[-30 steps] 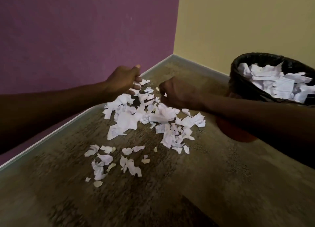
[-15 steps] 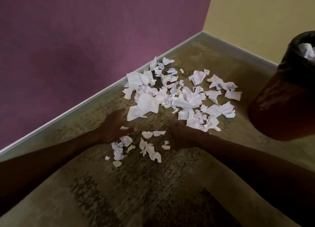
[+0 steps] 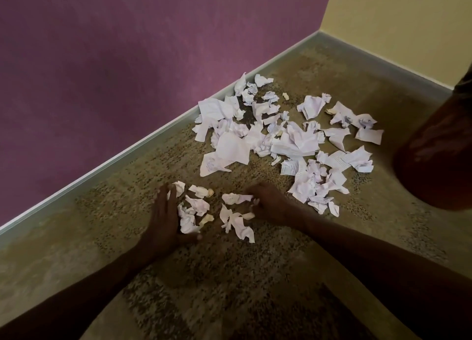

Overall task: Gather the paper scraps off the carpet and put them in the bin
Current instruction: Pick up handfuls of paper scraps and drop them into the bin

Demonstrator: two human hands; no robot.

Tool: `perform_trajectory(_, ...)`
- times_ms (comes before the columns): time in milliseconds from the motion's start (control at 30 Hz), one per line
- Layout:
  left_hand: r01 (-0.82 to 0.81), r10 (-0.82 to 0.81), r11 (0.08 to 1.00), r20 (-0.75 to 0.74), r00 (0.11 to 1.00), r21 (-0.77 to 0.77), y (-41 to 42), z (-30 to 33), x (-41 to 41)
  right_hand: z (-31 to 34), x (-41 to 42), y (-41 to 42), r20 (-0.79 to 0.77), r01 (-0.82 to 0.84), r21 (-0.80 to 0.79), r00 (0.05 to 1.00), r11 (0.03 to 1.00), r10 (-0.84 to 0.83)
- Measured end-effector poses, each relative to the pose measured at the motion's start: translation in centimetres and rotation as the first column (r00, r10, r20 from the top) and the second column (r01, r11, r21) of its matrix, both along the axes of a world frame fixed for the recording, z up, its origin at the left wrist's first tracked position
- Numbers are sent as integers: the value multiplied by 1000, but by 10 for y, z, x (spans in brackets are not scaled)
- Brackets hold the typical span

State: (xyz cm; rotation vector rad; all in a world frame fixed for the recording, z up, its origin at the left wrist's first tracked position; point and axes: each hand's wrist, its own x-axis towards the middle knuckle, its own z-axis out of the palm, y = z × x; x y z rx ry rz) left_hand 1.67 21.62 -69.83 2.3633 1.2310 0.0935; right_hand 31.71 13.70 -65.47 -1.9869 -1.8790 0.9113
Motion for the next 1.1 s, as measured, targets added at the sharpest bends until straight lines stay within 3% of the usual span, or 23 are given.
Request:
perform_trajectory(100, -69, 74, 996, 89, 993, -64, -5, 4, 7, -1, -7, -5, -30, -6, 121, 1000, 993, 9)
perform_trajectory(267, -41, 27, 995, 152, 988, 91, -17, 6, 17, -6, -14, -24, 352, -203, 132, 925, 970, 146)
perform_trajectory(400, -57, 41, 992, 137, 990, 116, -1, 4, 40, -31, -32, -33, 216, -181, 193, 967, 964, 138)
perform_trajectory(500, 56, -78, 976, 98, 992, 209, 10, 3, 54, -42, -46, -29, 152, -113, 307, 986, 945, 68)
perform_trajectory(700, 134, -189, 952, 182, 965, 275, 30, 1, 65, -57, -56, -14, 156, -120, 456, 986, 882, 54)
perform_trajectory(833, 119, -183, 938, 173, 968, 326, 40, 7, 74, -49, -57, 0, 183, -89, 445, 983, 891, 7)
perform_trajectory(933, 35, -92, 952, 174, 980, 305, 47, 7, 75, -42, -57, 12, 185, -29, 436, 981, 900, -58)
perform_trajectory(1100, 21, -96, 939, 201, 975, 344, 55, 1, 72, -42, -55, 28, 304, -111, 402, 953, 909, -18)
